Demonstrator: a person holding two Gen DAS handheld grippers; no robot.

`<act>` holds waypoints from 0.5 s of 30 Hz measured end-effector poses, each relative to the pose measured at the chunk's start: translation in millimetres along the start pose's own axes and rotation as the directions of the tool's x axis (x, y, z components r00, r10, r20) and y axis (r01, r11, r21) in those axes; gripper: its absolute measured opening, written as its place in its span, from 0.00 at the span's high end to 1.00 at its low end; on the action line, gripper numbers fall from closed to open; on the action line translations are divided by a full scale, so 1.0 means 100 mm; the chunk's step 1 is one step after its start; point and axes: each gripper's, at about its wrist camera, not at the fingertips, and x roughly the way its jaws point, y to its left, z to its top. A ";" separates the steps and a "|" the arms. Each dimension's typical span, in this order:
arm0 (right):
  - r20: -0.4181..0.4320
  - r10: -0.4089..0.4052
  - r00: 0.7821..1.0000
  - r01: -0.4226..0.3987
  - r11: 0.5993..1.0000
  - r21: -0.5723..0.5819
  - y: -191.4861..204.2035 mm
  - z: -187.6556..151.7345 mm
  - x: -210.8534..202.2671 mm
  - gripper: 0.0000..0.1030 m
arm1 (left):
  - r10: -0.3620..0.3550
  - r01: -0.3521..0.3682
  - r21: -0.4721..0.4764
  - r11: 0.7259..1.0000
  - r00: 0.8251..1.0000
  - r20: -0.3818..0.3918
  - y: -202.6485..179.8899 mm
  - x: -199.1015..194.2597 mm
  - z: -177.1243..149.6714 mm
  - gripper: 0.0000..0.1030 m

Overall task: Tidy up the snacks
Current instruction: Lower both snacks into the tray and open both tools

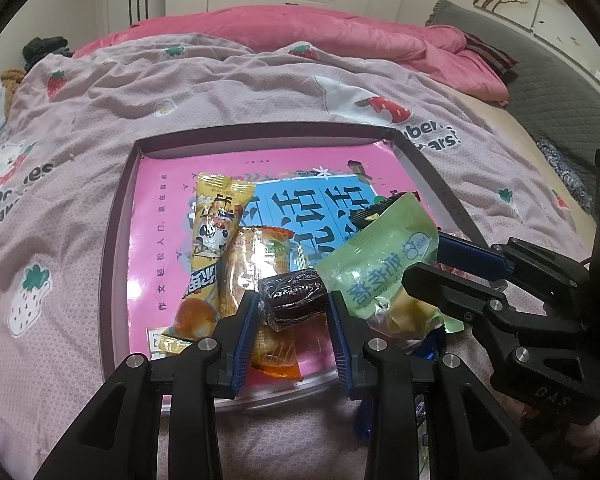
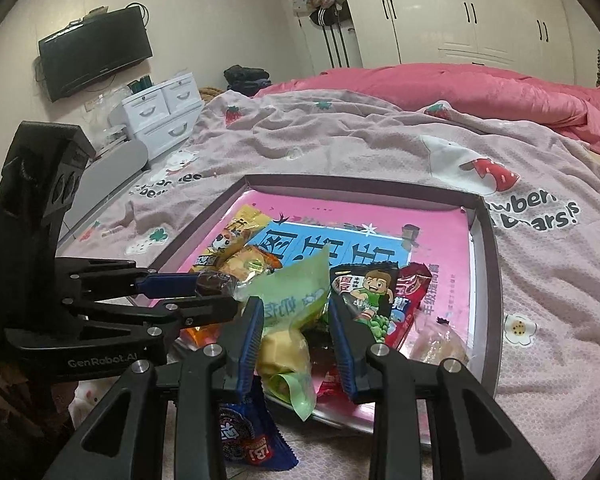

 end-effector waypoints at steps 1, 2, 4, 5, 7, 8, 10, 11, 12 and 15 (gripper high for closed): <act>0.002 -0.002 1.000 0.002 1.000 0.003 0.00 0.00 0.00 0.67 | 0.000 0.000 0.000 1.000 1.000 -0.001 0.00 0.00 0.00 0.65; 0.002 -0.005 1.000 0.005 1.000 0.006 -0.01 0.00 -0.01 0.67 | -0.001 0.001 0.000 1.000 1.000 -0.001 -0.01 0.00 0.00 0.65; 0.003 -0.017 1.000 0.017 1.000 0.011 -0.02 0.00 -0.01 0.67 | 0.000 0.000 0.002 1.000 1.000 -0.001 -0.01 0.00 0.00 0.65; 0.003 -0.020 1.000 0.020 1.000 0.014 -0.03 0.00 -0.02 0.67 | 0.000 0.000 0.002 1.000 1.000 0.000 -0.01 0.00 0.00 0.65; 0.001 -0.028 1.000 0.028 0.999 0.021 -0.05 -0.01 -0.02 0.67 | -0.002 0.002 0.001 1.000 1.000 -0.001 -0.01 0.01 0.00 0.65; 0.001 -0.030 1.000 0.030 0.999 0.026 -0.06 -0.01 -0.03 0.67 | -0.002 0.002 0.002 1.000 1.000 -0.001 -0.01 0.01 0.01 0.65; -0.001 -0.032 0.999 0.032 0.999 0.034 -0.08 -0.01 -0.03 0.67 | -0.001 0.001 0.002 1.000 1.000 0.001 -0.02 0.02 0.01 0.65; 0.000 -0.035 0.999 0.035 0.999 0.035 -0.08 -0.01 -0.03 0.67 | -0.001 0.001 0.001 1.000 1.000 0.002 -0.02 0.02 0.01 0.65; 0.000 -0.037 0.999 0.037 0.999 0.036 -0.09 0.00 -0.03 0.67 | 0.000 0.000 0.001 1.000 1.000 0.002 -0.02 0.02 0.01 0.65; 0.001 -0.037 0.999 0.037 0.999 0.037 -0.08 0.00 -0.04 0.67 | 0.003 -0.003 0.004 1.000 1.000 0.002 -0.03 0.02 0.02 0.65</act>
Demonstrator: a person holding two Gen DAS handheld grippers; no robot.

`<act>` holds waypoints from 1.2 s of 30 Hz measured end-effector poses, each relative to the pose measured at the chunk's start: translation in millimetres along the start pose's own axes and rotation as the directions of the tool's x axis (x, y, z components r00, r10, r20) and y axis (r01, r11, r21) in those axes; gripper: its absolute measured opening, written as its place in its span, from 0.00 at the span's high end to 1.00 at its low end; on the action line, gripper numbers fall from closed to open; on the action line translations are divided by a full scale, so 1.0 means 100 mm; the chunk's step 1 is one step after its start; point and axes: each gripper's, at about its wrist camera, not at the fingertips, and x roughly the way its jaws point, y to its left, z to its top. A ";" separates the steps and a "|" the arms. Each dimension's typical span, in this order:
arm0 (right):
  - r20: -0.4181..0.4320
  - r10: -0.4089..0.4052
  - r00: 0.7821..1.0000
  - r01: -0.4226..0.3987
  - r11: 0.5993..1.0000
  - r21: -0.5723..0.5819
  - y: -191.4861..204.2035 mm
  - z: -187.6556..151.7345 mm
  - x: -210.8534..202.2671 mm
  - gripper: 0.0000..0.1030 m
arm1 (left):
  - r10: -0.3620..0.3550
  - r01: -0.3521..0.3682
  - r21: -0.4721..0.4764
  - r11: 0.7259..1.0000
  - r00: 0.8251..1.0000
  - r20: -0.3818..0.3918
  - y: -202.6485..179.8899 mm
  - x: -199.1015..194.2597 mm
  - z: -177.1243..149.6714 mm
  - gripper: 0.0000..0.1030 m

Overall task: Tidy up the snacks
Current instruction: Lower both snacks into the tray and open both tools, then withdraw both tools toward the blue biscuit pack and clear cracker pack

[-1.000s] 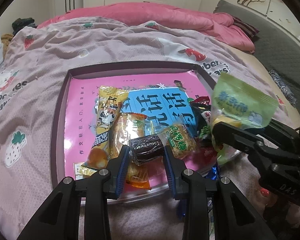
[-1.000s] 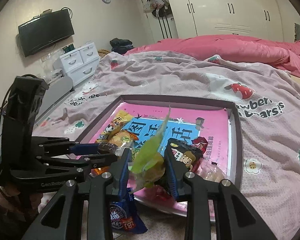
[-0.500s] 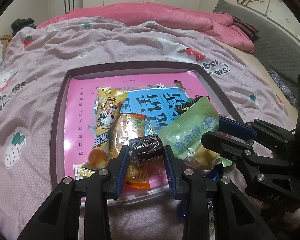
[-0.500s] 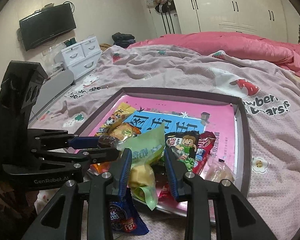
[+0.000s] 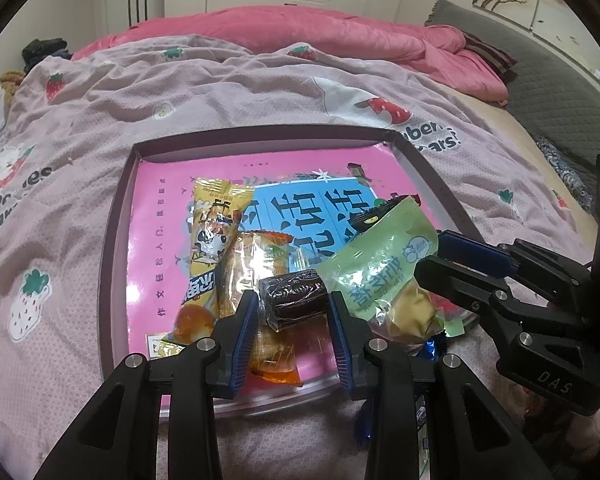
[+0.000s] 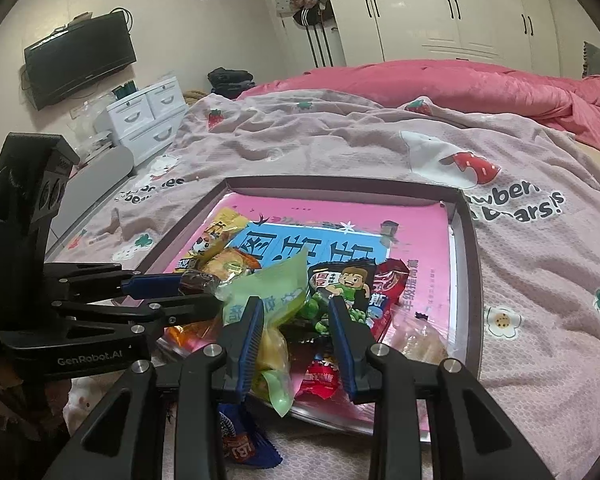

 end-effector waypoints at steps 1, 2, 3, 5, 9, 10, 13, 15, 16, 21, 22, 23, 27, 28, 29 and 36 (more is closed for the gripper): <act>-0.001 -0.001 1.000 0.001 1.000 -0.001 0.00 0.00 0.00 0.67 | 0.002 -0.002 0.001 1.000 1.000 -0.001 0.00 0.00 0.00 0.64; -0.001 -0.003 1.000 0.003 1.000 -0.002 0.00 0.00 0.00 0.67 | 0.003 -0.003 0.000 1.000 1.000 0.000 0.00 0.00 0.00 0.64; -0.003 -0.004 1.000 0.004 1.000 -0.001 0.00 0.00 0.00 0.67 | -0.002 0.002 -0.004 1.000 1.000 -0.001 0.01 0.00 0.00 0.63; -0.006 -0.007 1.000 0.007 1.000 0.001 0.00 0.00 0.00 0.67 | -0.009 0.009 -0.009 1.000 1.000 0.001 0.01 -0.01 0.00 0.59; -0.004 -0.011 1.000 0.011 1.000 0.005 -0.01 0.00 -0.01 0.67 | -0.014 0.014 -0.004 1.000 1.000 0.004 0.00 -0.03 0.01 0.55; -0.004 -0.014 1.000 0.014 1.000 0.007 -0.01 0.00 -0.01 0.66 | -0.014 0.014 -0.003 1.000 1.000 0.003 -0.01 -0.03 0.01 0.55; -0.005 -0.020 1.000 0.020 1.000 0.012 -0.02 0.00 -0.02 0.65 | -0.017 0.017 -0.002 1.000 1.000 0.002 -0.02 -0.05 0.00 0.52; -0.001 -0.018 1.000 0.018 1.000 0.017 -0.03 0.00 -0.04 0.64 | -0.022 0.022 0.000 1.000 1.000 0.005 -0.02 -0.08 0.00 0.48; 0.003 -0.020 1.000 0.020 1.000 0.017 -0.03 0.00 -0.05 0.64 | -0.026 0.026 0.000 1.000 1.000 0.007 -0.02 -0.09 0.00 0.46; 0.022 -0.027 0.999 0.027 1.000 0.017 -0.03 0.00 -0.14 0.59 | -0.030 0.030 0.004 1.000 0.999 0.023 -0.04 -0.17 0.01 0.42; 0.027 -0.031 0.999 0.031 0.999 0.015 -0.02 0.00 -0.16 0.58 | -0.031 0.031 0.005 1.000 0.999 0.026 -0.04 -0.18 0.02 0.42; 0.034 -0.036 0.999 0.036 0.999 0.011 -0.01 0.00 -0.19 0.56 | -0.031 0.031 0.006 1.000 0.999 0.029 -0.04 -0.20 0.02 0.42; 0.059 -0.045 0.997 0.044 0.999 0.006 0.03 -0.01 -0.35 0.46 | -0.030 0.029 0.016 0.999 0.999 0.042 -0.06 -0.29 0.02 0.40; 0.064 -0.044 0.997 0.044 0.999 0.006 0.04 -0.01 -0.38 0.46 | -0.031 0.031 0.018 0.999 0.998 0.047 -0.06 -0.32 0.02 0.38; 0.071 -0.043 0.997 0.042 0.999 0.007 0.06 -0.02 -0.44 0.45 | -0.035 0.034 0.019 0.999 0.998 0.050 -0.07 -0.35 0.02 0.37; 0.073 -0.024 0.997 0.020 0.999 0.050 0.14 -0.10 -0.68 0.38 | -0.072 0.070 0.035 0.997 0.996 0.054 -0.12 -0.53 -0.04 0.36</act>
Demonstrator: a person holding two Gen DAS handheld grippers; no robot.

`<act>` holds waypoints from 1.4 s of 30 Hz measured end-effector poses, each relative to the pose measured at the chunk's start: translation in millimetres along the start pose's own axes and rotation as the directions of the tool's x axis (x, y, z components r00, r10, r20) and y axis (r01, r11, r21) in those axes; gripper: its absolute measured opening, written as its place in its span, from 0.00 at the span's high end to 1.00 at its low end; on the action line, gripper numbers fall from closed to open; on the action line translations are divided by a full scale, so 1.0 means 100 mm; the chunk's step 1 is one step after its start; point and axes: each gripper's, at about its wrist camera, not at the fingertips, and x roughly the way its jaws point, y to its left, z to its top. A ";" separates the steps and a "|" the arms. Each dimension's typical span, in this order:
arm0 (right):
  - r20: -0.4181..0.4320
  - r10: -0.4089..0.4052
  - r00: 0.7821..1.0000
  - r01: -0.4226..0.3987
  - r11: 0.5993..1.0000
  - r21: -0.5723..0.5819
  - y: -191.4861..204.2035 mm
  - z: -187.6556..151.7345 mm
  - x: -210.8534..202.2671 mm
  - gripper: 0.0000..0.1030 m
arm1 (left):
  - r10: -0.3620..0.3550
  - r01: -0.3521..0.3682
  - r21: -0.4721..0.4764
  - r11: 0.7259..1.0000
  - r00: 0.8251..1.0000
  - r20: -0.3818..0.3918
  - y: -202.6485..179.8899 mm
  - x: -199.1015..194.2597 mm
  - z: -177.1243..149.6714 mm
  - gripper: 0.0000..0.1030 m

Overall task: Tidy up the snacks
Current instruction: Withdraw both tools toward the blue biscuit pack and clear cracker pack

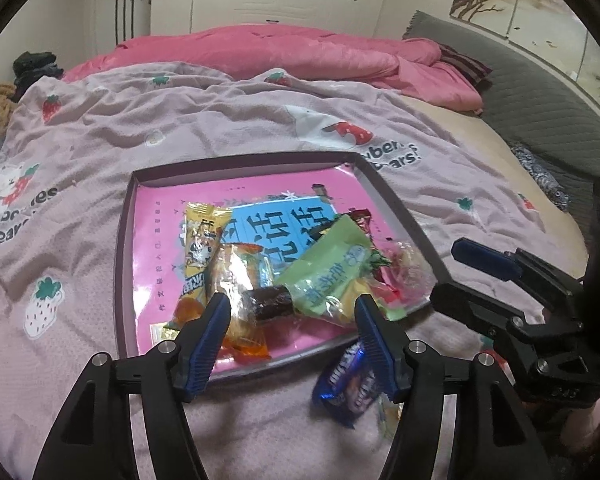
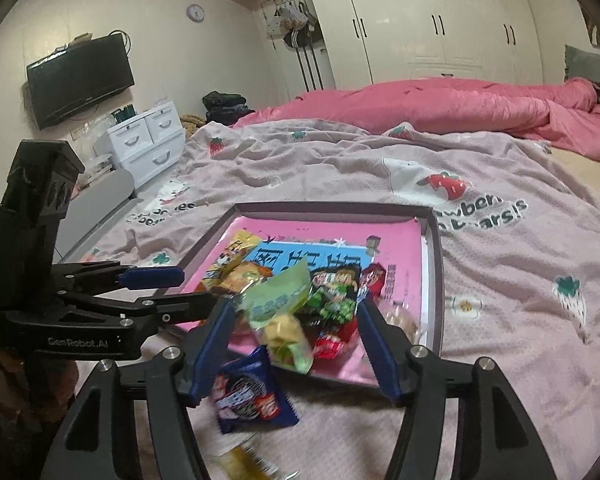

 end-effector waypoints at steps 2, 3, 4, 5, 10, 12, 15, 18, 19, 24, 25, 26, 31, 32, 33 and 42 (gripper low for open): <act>-0.012 0.002 1.000 -0.002 1.000 0.009 0.03 -0.04 -0.03 0.37 | -0.006 0.006 0.008 1.000 1.000 -0.002 -0.02 -0.05 -0.02 0.35; -0.021 -0.003 1.000 0.003 1.000 0.009 0.05 -0.07 -0.05 0.37 | -0.013 0.013 0.010 1.000 1.000 -0.003 -0.03 -0.06 -0.03 0.35; -0.028 -0.006 1.000 0.006 1.000 0.008 0.08 -0.09 -0.07 0.37 | -0.021 0.021 0.010 1.000 1.000 -0.004 -0.03 -0.08 -0.04 0.35; -0.036 -0.006 0.999 0.006 1.000 0.005 0.11 -0.13 -0.10 0.37 | -0.026 0.026 0.009 1.000 1.000 -0.005 -0.04 -0.10 -0.05 0.35; -0.058 -0.012 0.998 0.011 1.000 -0.022 0.25 -0.26 -0.25 0.36 | -0.043 0.043 0.033 0.999 0.999 -0.014 -0.09 -0.20 -0.10 0.35; -0.070 -0.015 0.997 0.013 1.000 -0.023 0.27 -0.31 -0.28 0.36 | -0.051 0.052 0.040 0.998 0.998 -0.019 -0.12 -0.22 -0.12 0.35; -0.096 -0.014 0.995 0.013 1.000 -0.011 0.30 -0.38 -0.31 0.36 | -0.053 0.054 0.057 0.997 0.998 -0.027 -0.15 -0.26 -0.16 0.35; -0.128 -0.016 0.992 0.015 1.000 -0.013 0.32 -0.45 -0.30 0.36 | -0.062 0.065 0.074 0.995 0.997 -0.041 -0.19 -0.27 -0.21 0.35; -0.142 -0.022 0.990 0.020 1.000 -0.017 0.33 -0.48 -0.29 0.36 | -0.066 0.070 0.076 0.995 0.997 -0.045 -0.20 -0.27 -0.22 0.35; -0.189 -0.036 0.981 0.030 0.999 -0.036 0.37 -0.58 -0.26 0.36 | -0.088 0.095 0.076 0.993 0.992 -0.088 -0.23 -0.21 -0.29 0.35; -0.205 -0.043 0.978 0.035 0.999 -0.042 0.38 -0.60 -0.24 0.36 | -0.088 0.096 0.079 0.992 0.991 -0.099 -0.23 -0.19 -0.31 0.35; -0.211 -0.048 0.976 0.039 0.998 -0.048 0.38 -0.62 -0.22 0.36 | -0.089 0.097 0.080 0.992 0.990 -0.105 -0.24 -0.17 -0.33 0.35; -0.263 -0.050 0.963 0.033 0.997 -0.067 0.40 -0.71 -0.12 0.33 | -0.104 0.115 0.079 0.990 0.985 -0.137 -0.24 -0.07 -0.38 0.35; -0.273 -0.052 0.961 0.033 0.997 -0.075 0.40 -0.72 -0.09 0.33 | -0.105 0.117 0.077 0.990 0.984 -0.144 -0.23 -0.05 -0.39 0.35; -0.280 -0.053 0.959 0.030 0.996 -0.085 0.41 -0.73 -0.07 0.33 | -0.108 0.120 0.076 0.990 0.983 -0.150 -0.23 -0.02 -0.40 0.35; -0.328 -0.188 0.926 0.088 0.950 -0.298 0.56 -0.83 0.27 0.31 | -0.113 0.127 0.061 0.990 0.974 -0.195 -0.18 0.21 -0.46 0.35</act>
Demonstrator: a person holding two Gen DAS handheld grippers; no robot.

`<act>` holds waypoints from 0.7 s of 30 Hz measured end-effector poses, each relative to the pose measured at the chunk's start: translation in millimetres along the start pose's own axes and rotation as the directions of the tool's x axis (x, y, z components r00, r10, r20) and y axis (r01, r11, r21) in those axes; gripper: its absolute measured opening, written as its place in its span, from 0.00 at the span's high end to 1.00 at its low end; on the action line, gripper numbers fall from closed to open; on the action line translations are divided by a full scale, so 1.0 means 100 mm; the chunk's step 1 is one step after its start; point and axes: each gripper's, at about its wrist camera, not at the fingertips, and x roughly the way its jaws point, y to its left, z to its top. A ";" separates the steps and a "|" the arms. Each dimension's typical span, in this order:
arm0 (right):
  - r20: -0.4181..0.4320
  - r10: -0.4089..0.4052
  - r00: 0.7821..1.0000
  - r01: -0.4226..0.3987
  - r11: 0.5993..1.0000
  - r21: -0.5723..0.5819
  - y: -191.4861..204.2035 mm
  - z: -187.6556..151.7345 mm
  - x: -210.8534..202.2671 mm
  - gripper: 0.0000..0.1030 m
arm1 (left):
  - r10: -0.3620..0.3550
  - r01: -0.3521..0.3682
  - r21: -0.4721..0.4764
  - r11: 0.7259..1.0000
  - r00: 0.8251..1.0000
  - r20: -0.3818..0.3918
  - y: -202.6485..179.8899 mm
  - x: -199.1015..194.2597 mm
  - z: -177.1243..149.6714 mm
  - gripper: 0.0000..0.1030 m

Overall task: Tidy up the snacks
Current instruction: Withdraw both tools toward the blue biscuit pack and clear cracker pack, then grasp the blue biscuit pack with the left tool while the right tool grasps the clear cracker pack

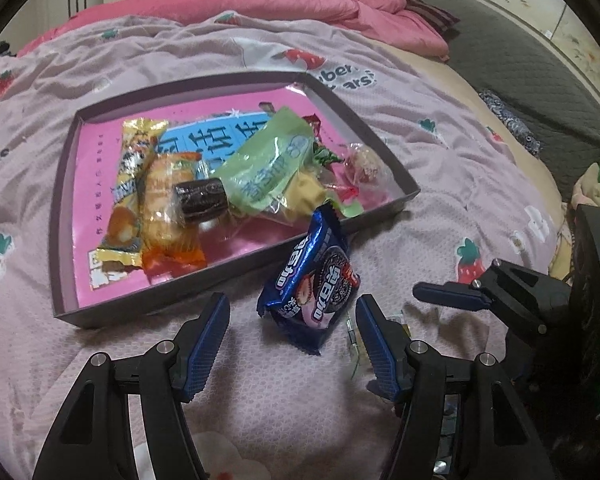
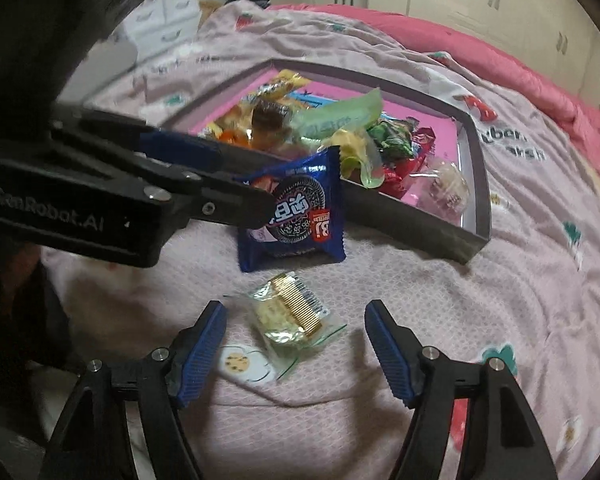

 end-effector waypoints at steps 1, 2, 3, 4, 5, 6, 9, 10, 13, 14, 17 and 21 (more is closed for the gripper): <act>0.000 -0.009 1.000 0.009 1.000 -0.015 0.01 0.01 0.02 0.31 | -0.002 0.002 -0.001 1.000 1.000 -0.005 0.00 0.03 0.01 0.35; 0.002 -0.020 1.000 0.021 0.999 -0.039 0.03 0.02 0.05 0.31 | -0.003 0.003 -0.002 1.000 1.000 -0.009 0.01 0.05 0.01 0.35; 0.005 -0.028 1.000 0.028 0.997 -0.066 0.06 0.02 0.07 0.31 | -0.003 0.003 -0.003 1.000 1.000 -0.014 0.01 0.09 0.01 0.35; 0.006 -0.034 0.999 0.035 0.995 -0.091 0.08 0.01 0.09 0.31 | -0.004 0.004 -0.005 1.000 1.000 -0.018 0.01 0.11 0.02 0.35; 0.002 -0.043 0.999 0.043 0.993 -0.110 0.10 0.01 0.12 0.32 | -0.009 0.008 -0.008 1.000 1.000 -0.023 0.01 0.14 0.02 0.35; -0.007 -0.055 0.998 0.054 0.990 -0.131 0.13 0.00 0.16 0.37 | -0.013 0.013 -0.011 1.000 1.000 -0.029 0.02 0.17 0.03 0.35; -0.013 -0.019 1.000 0.017 0.990 -0.141 0.14 0.00 0.20 0.55 | -0.026 0.026 -0.017 1.000 0.999 -0.038 0.02 0.25 0.03 0.35; -0.012 -0.011 1.000 0.010 0.991 -0.137 0.13 0.00 0.19 0.57 | -0.031 0.030 -0.019 0.999 0.999 -0.042 0.03 0.27 0.04 0.35; -0.019 -0.004 1.000 0.003 0.995 -0.101 0.06 -0.01 0.16 0.65 | -0.046 0.045 -0.023 0.999 0.997 -0.055 0.02 0.34 0.05 0.35; -0.019 -0.007 1.000 0.005 0.997 -0.082 0.02 -0.02 0.13 0.65 | -0.046 0.045 -0.025 0.999 0.997 -0.058 0.02 0.37 0.05 0.35; -0.010 -0.014 1.000 0.015 1.000 0.025 -0.19 -0.05 0.04 0.66 | -0.053 0.052 -0.024 0.998 0.997 -0.052 0.00 0.41 0.05 0.35; 0.043 0.002 0.999 -0.010 0.984 0.179 -0.51 -0.05 -0.08 0.66 | -0.081 0.080 -0.025 0.996 0.996 -0.045 -0.05 0.45 0.07 0.47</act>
